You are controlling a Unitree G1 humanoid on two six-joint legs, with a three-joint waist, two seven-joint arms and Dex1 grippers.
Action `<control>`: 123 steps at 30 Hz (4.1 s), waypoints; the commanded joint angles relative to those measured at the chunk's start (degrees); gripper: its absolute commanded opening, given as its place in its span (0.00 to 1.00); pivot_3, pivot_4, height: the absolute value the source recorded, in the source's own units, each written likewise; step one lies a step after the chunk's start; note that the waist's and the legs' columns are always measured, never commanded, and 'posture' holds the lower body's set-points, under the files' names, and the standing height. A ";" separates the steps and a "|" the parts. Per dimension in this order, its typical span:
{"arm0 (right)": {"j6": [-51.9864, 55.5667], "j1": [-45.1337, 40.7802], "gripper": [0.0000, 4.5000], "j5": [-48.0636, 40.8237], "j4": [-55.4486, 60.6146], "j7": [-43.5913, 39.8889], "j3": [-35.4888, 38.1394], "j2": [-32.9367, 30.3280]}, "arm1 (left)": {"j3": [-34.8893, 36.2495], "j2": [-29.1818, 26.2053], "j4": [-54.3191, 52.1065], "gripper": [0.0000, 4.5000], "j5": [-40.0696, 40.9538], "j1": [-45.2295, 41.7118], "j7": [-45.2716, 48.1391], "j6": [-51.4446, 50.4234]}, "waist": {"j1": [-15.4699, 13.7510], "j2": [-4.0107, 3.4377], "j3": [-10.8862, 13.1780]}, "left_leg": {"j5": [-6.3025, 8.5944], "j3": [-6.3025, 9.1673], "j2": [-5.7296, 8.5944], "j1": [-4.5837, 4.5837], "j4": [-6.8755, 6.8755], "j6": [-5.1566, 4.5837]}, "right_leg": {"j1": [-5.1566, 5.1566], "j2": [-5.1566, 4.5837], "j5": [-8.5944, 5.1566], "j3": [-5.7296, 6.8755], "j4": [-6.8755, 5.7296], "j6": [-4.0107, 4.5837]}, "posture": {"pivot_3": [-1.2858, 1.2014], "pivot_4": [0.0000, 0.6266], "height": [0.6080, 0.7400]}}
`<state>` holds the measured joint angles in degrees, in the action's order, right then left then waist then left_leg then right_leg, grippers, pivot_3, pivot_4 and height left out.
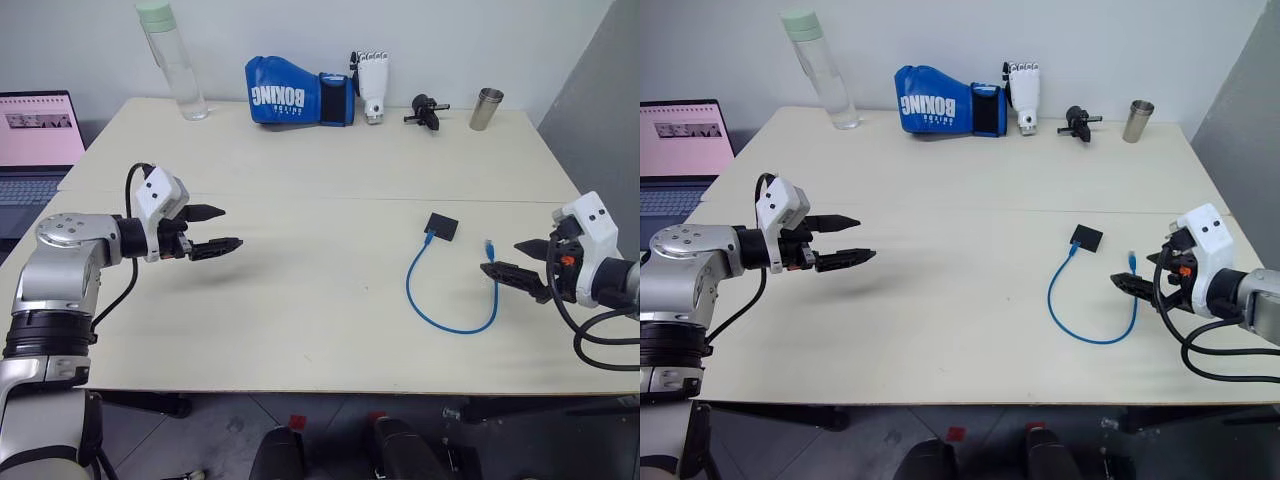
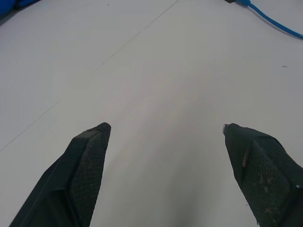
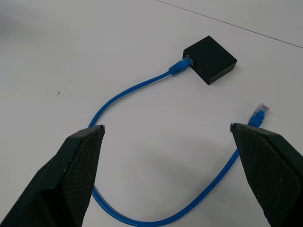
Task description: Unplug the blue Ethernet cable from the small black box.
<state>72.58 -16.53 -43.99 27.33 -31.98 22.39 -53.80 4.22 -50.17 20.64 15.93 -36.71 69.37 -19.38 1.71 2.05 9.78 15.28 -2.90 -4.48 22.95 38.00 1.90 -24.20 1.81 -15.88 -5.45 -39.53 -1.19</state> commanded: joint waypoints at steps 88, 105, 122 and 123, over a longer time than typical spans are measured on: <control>-39.59 -19.96 0.04 37.98 -25.18 15.88 -25.42 33.35 | -0.04 6.78 -18.89 0.91 9.43 -1.15 -3.81 -14.25 | 1.37 -0.16 0.06 | -0.01 -0.06 0.03 0.08 -0.01 0.02 | -0.29 0.00 -0.06 -0.05 -0.37 0.11 | 0.52 0.24 1.00; -115.64 -33.52 0.04 56.87 -57.69 -7.30 -36.03 14.05 | 1.33 16.54 -14.00 0.91 15.96 -9.84 -8.81 -17.88 | 1.84 -0.12 0.08 | -0.05 -0.10 -0.01 -0.08 0.05 0.08 | -0.16 0.01 -0.06 -0.09 -0.38 0.10 | 0.52 0.24 1.00; -126.23 -39.13 0.04 68.50 -59.50 4.98 -38.23 18.39 | -3.89 23.18 -7.55 0.91 12.37 -14.84 -6.85 -10.88 | 1.50 -0.12 0.08 | -0.17 -0.17 0.01 -0.08 0.07 0.29 | -0.16 -0.08 -0.05 -0.11 -0.41 0.11 | 0.52 0.24 1.00; -126.27 -39.11 0.04 68.68 -59.14 5.10 -38.26 18.42 | -4.02 23.31 -6.98 0.91 12.10 -14.95 -6.70 -10.57 | 1.50 -0.12 0.08 | -0.17 -0.17 0.01 -0.08 0.07 0.29 | -0.16 -0.08 -0.05 -0.10 -0.42 0.11 | 0.52 0.24 1.00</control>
<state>-52.76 -54.08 24.79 -34.42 -28.16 -16.63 -35.33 0.22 -27.06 13.58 28.52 -50.12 62.09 -31.66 3.22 1.93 9.86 15.11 -3.07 -4.47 22.86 38.07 2.19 -24.35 1.73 -15.93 -5.55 -39.95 -1.07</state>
